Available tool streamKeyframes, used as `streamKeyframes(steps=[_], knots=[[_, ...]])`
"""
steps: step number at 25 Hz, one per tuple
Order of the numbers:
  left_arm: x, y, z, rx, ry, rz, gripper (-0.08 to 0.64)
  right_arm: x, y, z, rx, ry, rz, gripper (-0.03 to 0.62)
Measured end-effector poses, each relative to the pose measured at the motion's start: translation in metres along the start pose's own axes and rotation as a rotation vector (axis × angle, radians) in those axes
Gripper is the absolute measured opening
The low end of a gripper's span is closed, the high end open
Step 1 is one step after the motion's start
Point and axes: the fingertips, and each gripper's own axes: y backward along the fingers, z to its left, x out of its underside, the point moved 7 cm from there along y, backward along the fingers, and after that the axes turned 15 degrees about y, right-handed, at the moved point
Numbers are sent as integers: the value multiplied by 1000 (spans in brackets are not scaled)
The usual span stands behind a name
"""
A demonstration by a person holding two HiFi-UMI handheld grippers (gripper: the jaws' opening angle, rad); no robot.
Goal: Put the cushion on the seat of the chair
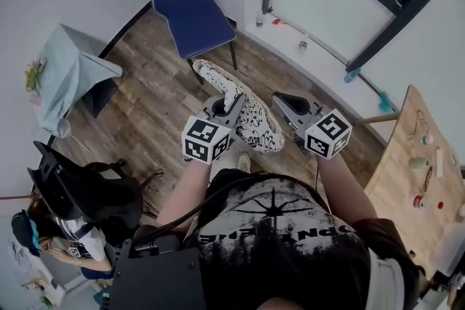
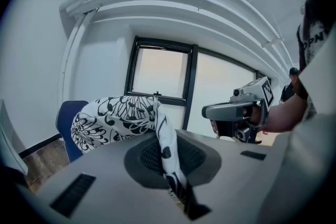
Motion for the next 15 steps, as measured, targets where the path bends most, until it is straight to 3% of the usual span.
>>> streamKeyframes(steps=[9,15], knots=[[-14,-14,61,49,3,35,21,-2,-51,-19,62,56,44,18],[-8,-29,76,54,32,54,22,3,-62,-33,58,34,56,20]])
